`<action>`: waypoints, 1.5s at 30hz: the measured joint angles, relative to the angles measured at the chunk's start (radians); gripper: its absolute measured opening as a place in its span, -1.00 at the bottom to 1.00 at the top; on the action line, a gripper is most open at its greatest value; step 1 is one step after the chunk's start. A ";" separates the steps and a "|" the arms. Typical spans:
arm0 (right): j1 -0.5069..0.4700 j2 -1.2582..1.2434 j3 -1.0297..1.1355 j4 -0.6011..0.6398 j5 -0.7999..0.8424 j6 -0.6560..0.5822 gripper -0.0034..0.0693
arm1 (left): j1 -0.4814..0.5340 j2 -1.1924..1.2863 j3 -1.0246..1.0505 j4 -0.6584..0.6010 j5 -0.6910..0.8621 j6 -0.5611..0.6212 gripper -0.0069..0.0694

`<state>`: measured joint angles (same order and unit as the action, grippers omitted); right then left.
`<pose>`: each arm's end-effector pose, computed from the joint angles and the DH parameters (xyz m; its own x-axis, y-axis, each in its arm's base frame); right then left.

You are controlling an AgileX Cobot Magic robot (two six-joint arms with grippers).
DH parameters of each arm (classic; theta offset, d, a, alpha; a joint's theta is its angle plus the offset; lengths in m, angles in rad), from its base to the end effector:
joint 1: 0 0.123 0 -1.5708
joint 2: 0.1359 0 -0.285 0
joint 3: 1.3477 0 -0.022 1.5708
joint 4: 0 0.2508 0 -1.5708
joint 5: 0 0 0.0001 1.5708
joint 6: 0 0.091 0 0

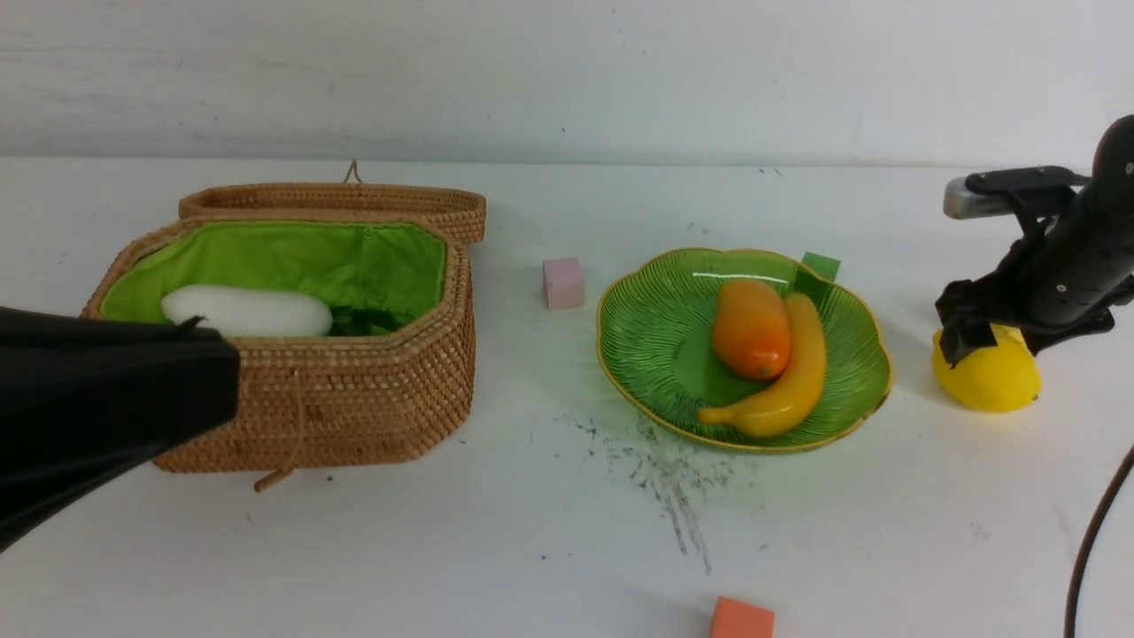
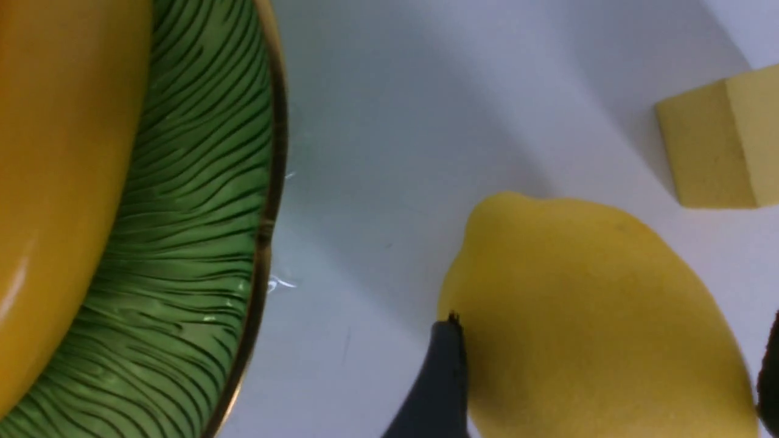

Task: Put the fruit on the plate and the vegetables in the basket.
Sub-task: Use the right arm to grab a lemon and put it into the right plate

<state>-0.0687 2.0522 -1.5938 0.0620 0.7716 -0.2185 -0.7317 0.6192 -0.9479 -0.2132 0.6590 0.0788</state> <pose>0.4436 -0.0266 0.2022 -0.9023 -0.1113 -0.4164 -0.1072 0.9937 -0.0333 0.0671 -0.0761 0.4189 -0.2389 0.0938 -0.9665 0.7377 0.6648 -0.1178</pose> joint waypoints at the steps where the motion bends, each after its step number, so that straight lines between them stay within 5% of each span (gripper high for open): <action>1: 0.000 0.004 0.000 -0.001 -0.001 -0.001 0.87 | 0.000 0.000 0.000 -0.001 0.000 0.000 -0.83; 17: 0.030 0.076 -0.005 0.027 0.030 -0.007 0.84 | 0.000 0.000 0.000 -0.008 0.000 0.000 -0.83; 24: 0.044 0.085 -0.004 0.033 0.033 -0.007 0.65 | 0.000 0.000 0.000 -0.009 0.003 0.000 -0.83; 45: 0.044 0.010 -0.004 0.034 0.168 0.059 0.65 | 0.000 0.000 0.000 -0.010 0.020 0.000 -0.82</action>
<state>-0.0248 2.0622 -1.5978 0.0957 0.9399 -0.1593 -0.7317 0.6192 -0.9479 -0.2235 0.6786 0.0788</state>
